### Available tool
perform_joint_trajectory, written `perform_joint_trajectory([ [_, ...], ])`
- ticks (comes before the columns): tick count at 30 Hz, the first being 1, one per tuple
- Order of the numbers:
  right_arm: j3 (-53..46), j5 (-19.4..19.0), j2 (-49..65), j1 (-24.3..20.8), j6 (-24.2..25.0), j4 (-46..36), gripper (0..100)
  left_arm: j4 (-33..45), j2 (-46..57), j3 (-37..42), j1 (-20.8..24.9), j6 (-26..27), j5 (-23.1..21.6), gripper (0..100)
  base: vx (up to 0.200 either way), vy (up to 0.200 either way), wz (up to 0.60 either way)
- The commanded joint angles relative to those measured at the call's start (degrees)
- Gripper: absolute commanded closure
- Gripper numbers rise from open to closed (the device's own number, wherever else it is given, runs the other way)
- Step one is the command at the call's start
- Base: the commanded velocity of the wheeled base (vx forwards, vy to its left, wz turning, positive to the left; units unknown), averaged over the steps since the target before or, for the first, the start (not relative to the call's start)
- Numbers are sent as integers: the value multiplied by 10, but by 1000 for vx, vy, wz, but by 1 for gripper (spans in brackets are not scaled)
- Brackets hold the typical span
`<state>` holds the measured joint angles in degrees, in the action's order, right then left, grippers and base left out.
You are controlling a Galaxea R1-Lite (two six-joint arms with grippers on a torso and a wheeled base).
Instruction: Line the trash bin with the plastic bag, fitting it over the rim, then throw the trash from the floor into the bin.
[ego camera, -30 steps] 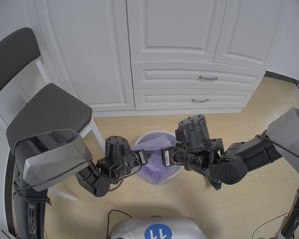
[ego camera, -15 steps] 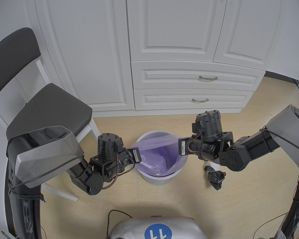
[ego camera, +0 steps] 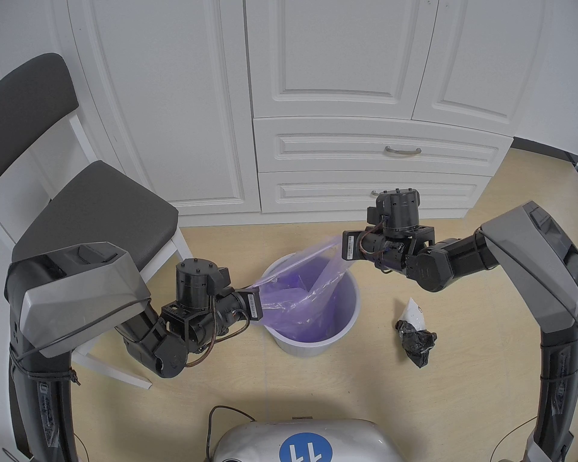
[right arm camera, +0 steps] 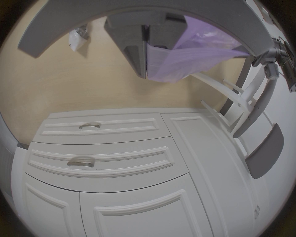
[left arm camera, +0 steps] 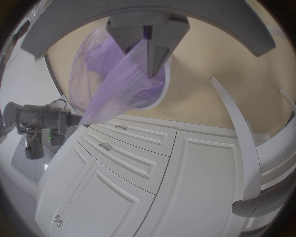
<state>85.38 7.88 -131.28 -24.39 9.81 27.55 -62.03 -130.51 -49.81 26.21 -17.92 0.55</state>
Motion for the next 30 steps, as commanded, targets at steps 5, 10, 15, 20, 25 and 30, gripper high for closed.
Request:
perform_joint_trajectory([
  [5, 46, -20, -48, 1, -1, -14, 100, -9, 12, 16, 29, -2, -12, 100, 0, 0, 0],
  [10, -1, -18, 9, -5, -1, -23, 0, -12, 3, 2, 29, -19, -10, 100, 0, 0, 0],
  [15, -49, 7, 102, -33, 57, -100, 0, -6, -2, -12, 17, -31, -10, 100, 0, 0, 0],
  [20, -49, 23, 122, -66, 119, -136, 0, -6, 2, -9, 16, -32, -10, 100, 0, 0, 0],
  [25, -61, 26, 126, -101, 141, -190, 0, -6, -1, -11, 16, -32, -10, 100, 0, 0, 0],
  [30, -58, 55, 81, -100, 148, -196, 0, -6, 3, -10, 16, -32, -10, 100, 0, 0, 0],
])
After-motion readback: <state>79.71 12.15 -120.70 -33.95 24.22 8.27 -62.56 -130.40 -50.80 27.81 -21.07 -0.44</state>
